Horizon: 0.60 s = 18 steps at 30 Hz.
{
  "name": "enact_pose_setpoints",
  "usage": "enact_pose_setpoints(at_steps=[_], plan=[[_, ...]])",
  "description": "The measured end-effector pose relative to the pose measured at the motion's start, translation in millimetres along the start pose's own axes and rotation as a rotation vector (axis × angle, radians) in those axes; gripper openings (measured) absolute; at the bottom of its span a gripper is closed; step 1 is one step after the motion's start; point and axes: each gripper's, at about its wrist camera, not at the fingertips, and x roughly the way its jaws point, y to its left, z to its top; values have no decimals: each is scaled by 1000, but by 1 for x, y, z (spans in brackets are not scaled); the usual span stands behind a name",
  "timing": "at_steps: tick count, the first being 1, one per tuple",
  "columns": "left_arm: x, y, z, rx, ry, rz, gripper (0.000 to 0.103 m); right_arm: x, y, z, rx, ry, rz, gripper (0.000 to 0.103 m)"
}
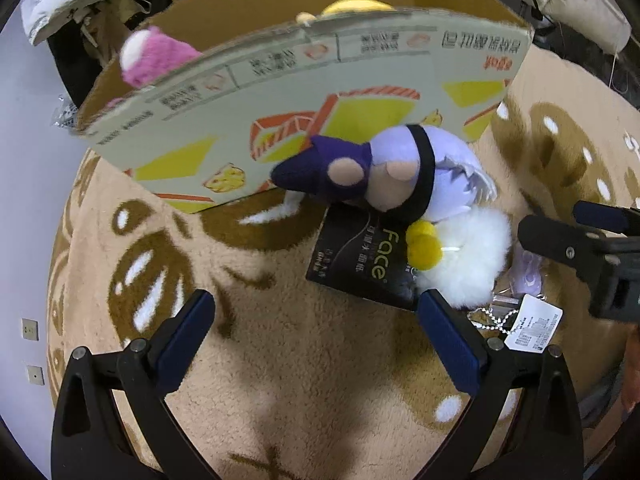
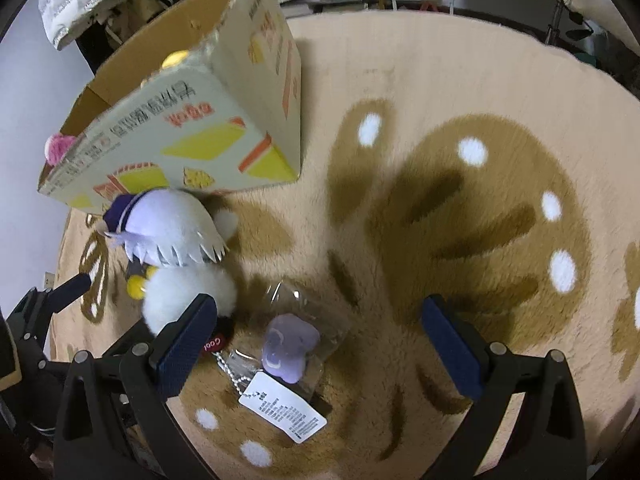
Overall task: Organize soft objects
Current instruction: 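Lower both tools toward the purple-hat white plush beside the box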
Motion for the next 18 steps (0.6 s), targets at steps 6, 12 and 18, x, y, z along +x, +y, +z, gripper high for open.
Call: enact_pose_setpoints(at_steps=[6, 12, 18], plan=[[9, 3, 1, -16, 33, -39, 101, 5, 2, -2, 8, 18, 11, 103], [15, 4, 1, -4, 49, -49, 101, 9, 0, -3, 22, 25, 5, 96], [27, -2, -3, 16, 83, -30, 101, 10, -5, -3, 23, 38, 0, 91]])
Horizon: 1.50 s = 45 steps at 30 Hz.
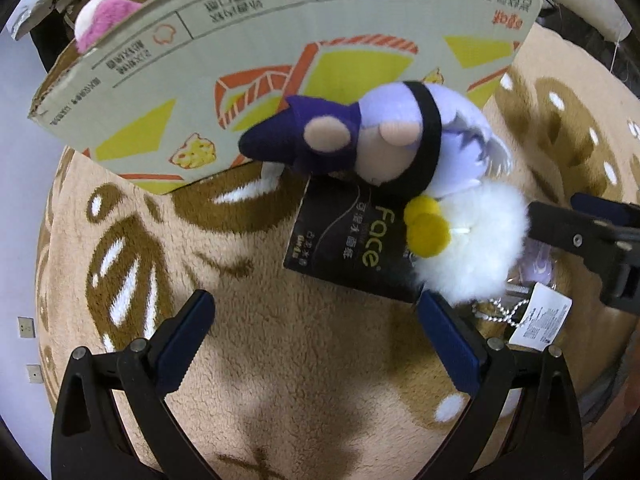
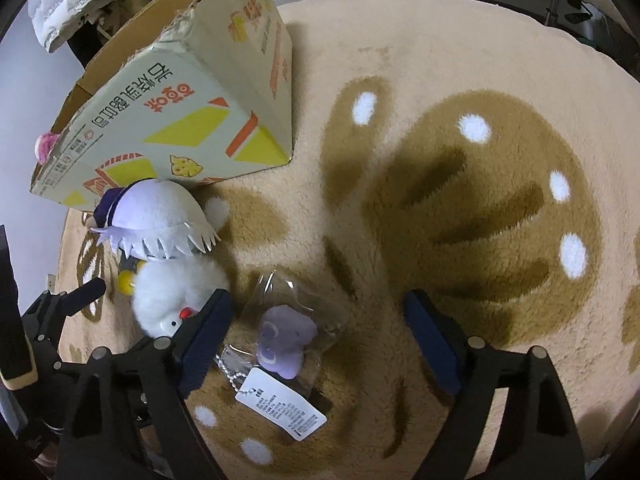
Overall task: Organize soft objects
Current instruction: 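Lower both tools toward the purple-hat white plush beside the box, then grasp the black 'Face' tissue pack with left tool while right tool grasps bagged purple toy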
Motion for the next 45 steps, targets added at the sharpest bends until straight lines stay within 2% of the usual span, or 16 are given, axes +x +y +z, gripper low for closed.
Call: enact_pose_setpoints(at_steps=[12, 16, 23, 27, 29, 32, 35, 37, 38, 40, 45], plan=[[15, 6, 13, 2, 12, 0, 101, -1, 11, 1, -13, 16, -5, 91], [21, 12, 18, -1, 11, -2, 101, 1, 17, -3, -21, 30, 43, 91], [21, 8, 23, 27, -18, 24, 101, 11, 24, -8, -26, 70, 64, 77], [25, 4, 26, 43, -28, 50, 101, 20, 21, -11, -2, 78, 79, 78], [27, 6, 28, 32, -26, 37, 100, 22, 20, -10, 11, 79, 84, 78], [29, 8, 29, 11, -25, 7, 94, 22, 14, -8, 14, 83, 88, 78], [29, 12, 29, -3, -25, -31, 83, 23, 15, -7, 8, 82, 84, 78], [30, 16, 30, -30, -16, -78, 72, 19, 9, -5, 4, 81, 83, 78], [30, 19, 31, -47, -19, -89, 70, 19, 8, -5, 3, 79, 81, 78], [33, 25, 26, -50, -33, -80, 57, 20, 11, -7, 3, 63, 71, 78], [32, 35, 25, -61, -50, -72, 39, 23, 19, -9, -21, 45, 35, 77]])
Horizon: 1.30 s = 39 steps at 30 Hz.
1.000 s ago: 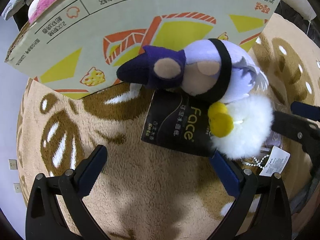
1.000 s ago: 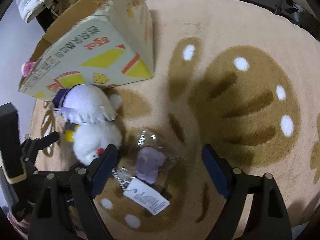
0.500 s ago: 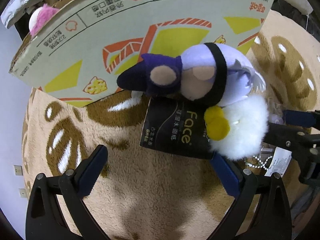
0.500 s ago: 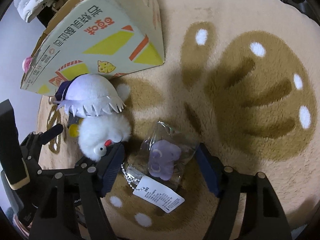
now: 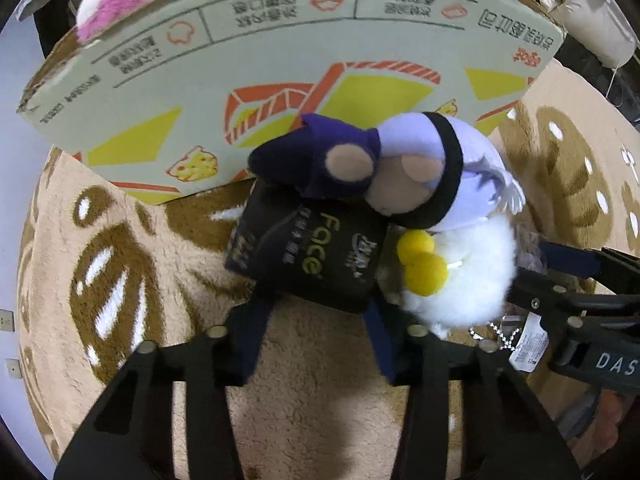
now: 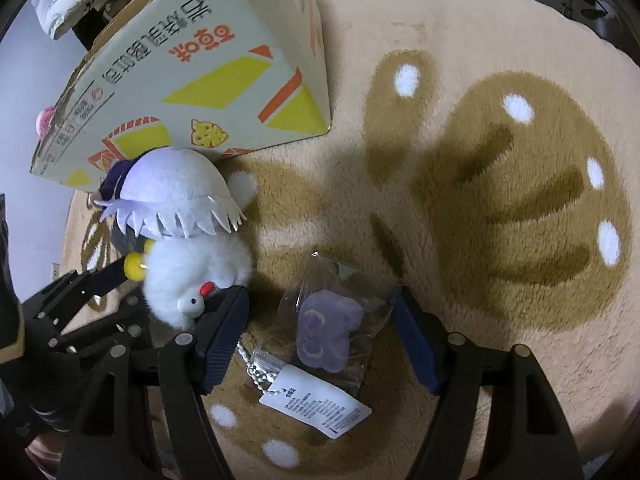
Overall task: Organize soft objects
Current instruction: 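Grasp the black 'Face' tissue pack with left tool while right tool grasps bagged purple toy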
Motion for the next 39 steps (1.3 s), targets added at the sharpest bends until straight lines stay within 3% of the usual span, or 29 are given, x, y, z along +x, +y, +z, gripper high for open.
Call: enact_pose_setpoints(at_steps=[4, 8, 10, 11, 20, 23, 33, 36, 39], plan=[[-5, 4, -4, -1, -4, -1, 36, 1, 9, -4, -43, -3, -68, 64], [-10, 3, -2, 5, 7, 17, 39, -2, 9, -6, -49, -9, -75, 58], [-10, 1, -2, 4, 8, 46, 56, -4, 10, -6, -54, -12, -77, 57], [-9, 2, 0, 4, 4, 64, 58, -5, 9, -7, -55, -12, -76, 57], [-16, 17, 6, -37, -27, 54, 65, -9, -4, -2, -58, -2, -69, 57], [-20, 23, 12, -42, -51, 40, 79, -8, -4, -1, -57, -2, -69, 57], [5, 52, 24, -156, 4, -62, 79, -7, 8, 0, -100, -4, -96, 57], [6, 56, 25, -153, -10, -62, 71, -9, 16, 0, -130, -20, -116, 54], [4, 52, 27, -126, -21, -43, 70, -9, 19, 1, -118, -29, -115, 53]])
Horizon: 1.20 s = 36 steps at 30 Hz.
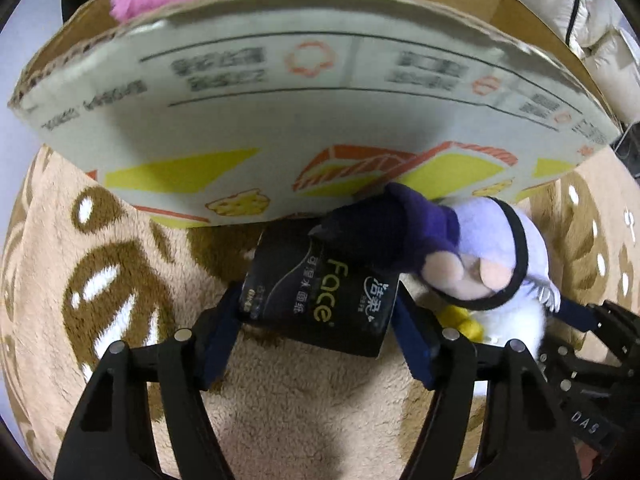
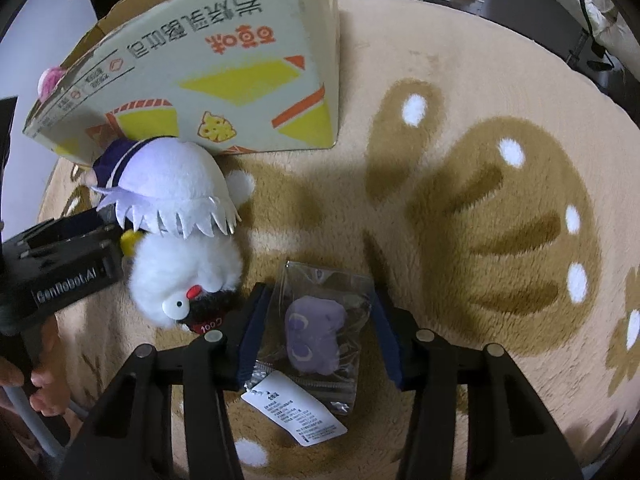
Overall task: Organize soft objects
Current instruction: 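Grasp the black 'Face' tissue pack with left tool while right tool grasps bagged purple toy, then lift the tissue pack over the box with left tool while right tool lifts bagged toy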
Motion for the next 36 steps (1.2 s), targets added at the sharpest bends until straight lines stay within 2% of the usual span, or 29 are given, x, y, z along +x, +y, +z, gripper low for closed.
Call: enact_pose_setpoints(at_steps=[7, 9, 12, 20, 25, 28, 32, 36], plan=[[-5, -17, -8, 21, -16, 24, 69, -12, -4, 5, 45, -67, 49, 49], [-15, -20, -13, 37, -43, 55, 69, -19, -4, 5, 53, -96, 63, 49], [-30, -25, -18, 61, -93, 86, 69, -36, -1, 4, 51, -165, 80, 49], [-77, -33, -41, 35, -217, 142, 69, -81, -4, 4, 40, -413, 167, 48], [-116, -37, -55, 20, -345, 194, 69, -107, -4, 3, 11, -569, 217, 48], [-135, -38, -52, 20, -436, 195, 69, -121, 0, 5, -12, -631, 232, 48], [-158, -32, -53, -2, -558, 193, 69, -133, 2, 11, -42, -682, 249, 48], [-174, -22, -47, -25, -648, 172, 69, -137, 10, 24, -98, -718, 214, 49]])
